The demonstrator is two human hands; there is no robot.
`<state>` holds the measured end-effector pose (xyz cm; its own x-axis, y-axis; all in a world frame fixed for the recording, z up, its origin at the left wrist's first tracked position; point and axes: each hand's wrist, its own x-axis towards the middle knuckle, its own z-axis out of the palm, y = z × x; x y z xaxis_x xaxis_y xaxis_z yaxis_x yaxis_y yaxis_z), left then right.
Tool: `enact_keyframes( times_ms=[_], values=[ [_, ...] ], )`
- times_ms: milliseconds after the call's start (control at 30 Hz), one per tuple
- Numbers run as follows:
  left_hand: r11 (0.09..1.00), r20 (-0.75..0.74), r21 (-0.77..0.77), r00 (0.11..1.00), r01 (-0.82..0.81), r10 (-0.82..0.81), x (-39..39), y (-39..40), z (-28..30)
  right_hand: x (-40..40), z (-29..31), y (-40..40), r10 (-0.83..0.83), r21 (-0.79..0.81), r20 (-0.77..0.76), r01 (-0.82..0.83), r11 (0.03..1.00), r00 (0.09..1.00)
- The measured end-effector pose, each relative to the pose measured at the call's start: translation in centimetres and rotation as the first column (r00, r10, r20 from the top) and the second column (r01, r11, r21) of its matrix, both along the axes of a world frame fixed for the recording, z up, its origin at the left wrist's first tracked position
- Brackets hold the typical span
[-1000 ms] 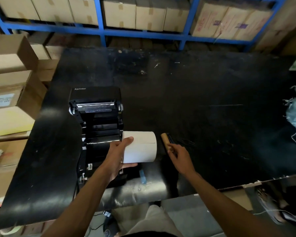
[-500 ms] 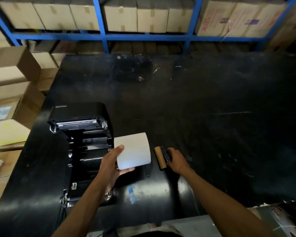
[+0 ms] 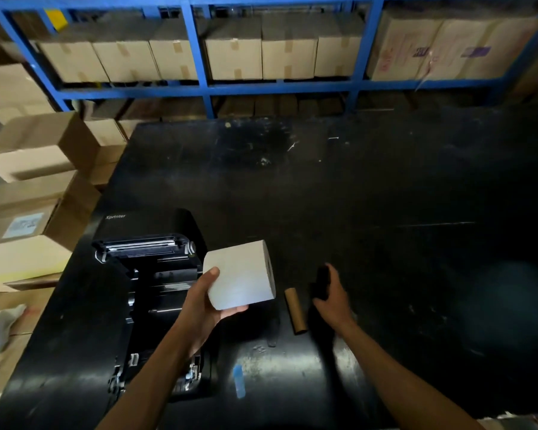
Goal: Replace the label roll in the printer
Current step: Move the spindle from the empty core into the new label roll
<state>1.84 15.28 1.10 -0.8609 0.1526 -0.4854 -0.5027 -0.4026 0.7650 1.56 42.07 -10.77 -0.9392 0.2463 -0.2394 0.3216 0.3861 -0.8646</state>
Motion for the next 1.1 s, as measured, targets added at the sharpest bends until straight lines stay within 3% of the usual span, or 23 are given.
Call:
enact_keyframes(
  times_ms=[67,167,300,467,767,900,1100],
  values=[
    [0.999,0.025,0.031,0.999,-0.021,0.020,-0.3,0.1,0.1,-0.4,3.1,-0.6,-0.116,-0.242,-0.060,0.098,0.965,0.991],
    [0.996,0.038,0.070,0.998,-0.061,0.059,-0.7,0.3,0.3,-0.9,7.6,-2.0,-0.211,-0.517,-0.137,0.112,0.848,0.968],
    [0.988,0.041,0.114,0.994,-0.103,0.099,-1.1,0.5,0.7,-1.2,12.4,-4.1,-0.288,-0.665,-0.257,0.047,0.745,0.922],
    [0.986,0.006,0.124,0.993,-0.115,0.115,-1.3,0.4,1.0,-0.9,15.0,-5.4,-0.344,-0.672,-0.363,0.013,0.741,0.866],
    [0.996,-0.109,0.083,0.993,-0.035,0.044,-1.6,-0.2,0.9,-0.3,14.7,-6.0,-0.439,-0.691,-0.383,0.063,0.720,0.813],
    [0.997,-0.183,0.074,0.983,-0.007,0.020,-1.7,-0.2,0.6,-0.2,14.3,-6.1,-0.363,-0.600,-0.397,0.060,0.798,0.843],
    [0.999,-0.223,0.038,0.975,0.005,0.004,-1.8,1.0,0.7,0.0,13.7,-7.6,-0.113,-0.389,-0.435,-0.074,0.918,0.893]
  ],
)
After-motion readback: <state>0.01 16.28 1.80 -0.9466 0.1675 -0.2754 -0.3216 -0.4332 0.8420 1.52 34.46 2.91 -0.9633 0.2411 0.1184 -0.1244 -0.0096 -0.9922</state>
